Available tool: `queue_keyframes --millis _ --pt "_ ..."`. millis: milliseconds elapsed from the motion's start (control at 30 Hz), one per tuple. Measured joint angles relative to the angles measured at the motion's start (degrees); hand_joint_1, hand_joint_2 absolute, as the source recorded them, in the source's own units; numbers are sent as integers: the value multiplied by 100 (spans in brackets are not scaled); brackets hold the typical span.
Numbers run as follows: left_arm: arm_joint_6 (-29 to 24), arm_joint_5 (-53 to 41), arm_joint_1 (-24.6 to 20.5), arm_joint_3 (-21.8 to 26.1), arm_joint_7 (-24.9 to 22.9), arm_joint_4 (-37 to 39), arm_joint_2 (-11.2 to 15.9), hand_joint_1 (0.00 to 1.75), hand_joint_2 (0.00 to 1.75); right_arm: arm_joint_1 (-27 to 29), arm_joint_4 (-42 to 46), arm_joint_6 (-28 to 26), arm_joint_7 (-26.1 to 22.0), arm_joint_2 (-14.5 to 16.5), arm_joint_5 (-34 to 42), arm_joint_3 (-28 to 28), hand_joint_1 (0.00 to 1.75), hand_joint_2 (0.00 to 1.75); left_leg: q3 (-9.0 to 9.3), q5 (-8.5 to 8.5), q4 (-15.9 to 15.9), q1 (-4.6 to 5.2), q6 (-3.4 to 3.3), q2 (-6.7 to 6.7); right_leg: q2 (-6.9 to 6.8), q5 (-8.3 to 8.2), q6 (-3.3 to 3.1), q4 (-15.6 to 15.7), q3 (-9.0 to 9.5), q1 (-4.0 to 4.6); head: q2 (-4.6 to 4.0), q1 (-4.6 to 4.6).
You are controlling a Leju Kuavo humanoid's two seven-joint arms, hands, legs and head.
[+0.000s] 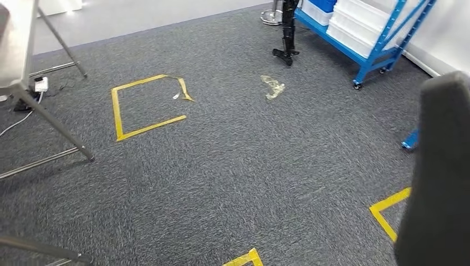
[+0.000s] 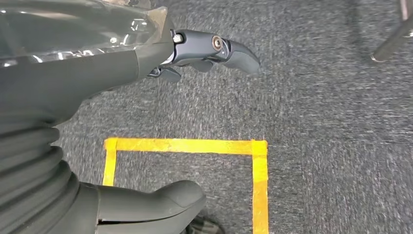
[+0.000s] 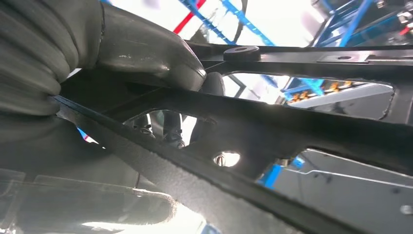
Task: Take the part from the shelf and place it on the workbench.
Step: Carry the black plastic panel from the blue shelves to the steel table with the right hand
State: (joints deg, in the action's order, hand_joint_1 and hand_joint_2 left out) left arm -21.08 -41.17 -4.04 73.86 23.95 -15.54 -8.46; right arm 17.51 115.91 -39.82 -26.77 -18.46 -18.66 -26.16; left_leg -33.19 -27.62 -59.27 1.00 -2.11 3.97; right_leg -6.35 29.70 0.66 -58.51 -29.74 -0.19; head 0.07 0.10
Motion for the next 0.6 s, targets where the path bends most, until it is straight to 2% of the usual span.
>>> queue_keyframes --millis 33,100,133,167,233,267,300,333,367,400,433,467,500,533,600 --pt "1 -3 -4 -1 1 0 1 0 175 2 6 0 0 2 2 -7 175 175 0 6 46 27 -18 -7 -61 3 18 7 6 4 0 7" --pt "1 -9 2 -1 1 0 4 0 175 2 22 0 0 -2 4 -11 175 175 -1 66 110 32 -71 -144 -150 9 62 24 10 3 0 4" --pt "1 -9 5 -1 1 0 3 0 175 2 28 0 0 -6 3 -10 175 175 20 107 161 17 -97 -211 -66 50 79 -31 -13 -3 0 6" --pt "0 -9 7 -1 1 0 5 0 175 4 35 0 -2 -9 3 -13 175 175 43 148 211 -6 -122 -271 90 138 82 -180 -78 -7 0 7" --pt "0 -8 2 -1 1 0 4 0 175 18 40 0 -4 -8 3 -26 175 175 64 193 254 -31 -147 -399 477 423 51 -824 -369 -34 0 23" --pt "1 -7 1 -1 1 0 3 0 175 31 40 0 -4 -1 7 -32 175 175 59 200 253 -34 -153 -472 570 561 43 -1217 -560 -43 0 29" --pt "2 -7 2 -1 1 0 -2 0 175 44 40 0 -3 5 10 -36 175 175 57 204 252 -36 -152 -550 608 644 55 -1519 -715 -52 0 34" --pt "4 -7 4 -1 1 0 -8 0 175 61 40 3 -1 9 14 -38 175 175 58 208 248 -40 -146 -634 617 638 97 -1626 -785 -64 0 33" --pt "9 -7 6 -1 1 0 -11 0 175 79 42 9 1 12 17 -45 175 175 61 213 243 -49 -136 -720 622 547 160 -1511 -750 -81 0 33" --pt "19 -9 7 -1 1 0 -12 0 175 101 49 16 3 12 23 -59 175 175 63 215 231 -62 -118 -806 653 376 239 -1166 -600 -108 0 34" --pt "29 -12 8 -1 1 0 -10 0 175 124 59 27 5 12 29 -78 175 175 54 211 207 -76 -89 -894 753 198 319 -724 -407 -149 0 36" --pt "38 -15 8 -2 1 -1 -4 0 175 146 71 49 7 16 42 -104 175 175 35 198 171 -79 -51 -976 849 61 352 -357 -245 -169 0 40" --pt "44 -21 10 -3 1 -2 2 0 175 172 88 74 9 20 57 -131 175 175 9 187 139 -77 -14 -1043 918 -26 347 -107 -138 -183 0 41" --pt "45 -26 15 -3 1 -3 8 0 175 194 102 99 9 26 70 -153 175 175 -19 181 119 -74 21 -1099 951 -51 307 -9 -100 -179 0 41" --pt "47 -35 40 -4 1 -4 14 0 175 222 126 128 7 32 85 -181 175 175 -59 196 117 -88 78 -1188 833 -72 192 -11 -86 -161 0 38"
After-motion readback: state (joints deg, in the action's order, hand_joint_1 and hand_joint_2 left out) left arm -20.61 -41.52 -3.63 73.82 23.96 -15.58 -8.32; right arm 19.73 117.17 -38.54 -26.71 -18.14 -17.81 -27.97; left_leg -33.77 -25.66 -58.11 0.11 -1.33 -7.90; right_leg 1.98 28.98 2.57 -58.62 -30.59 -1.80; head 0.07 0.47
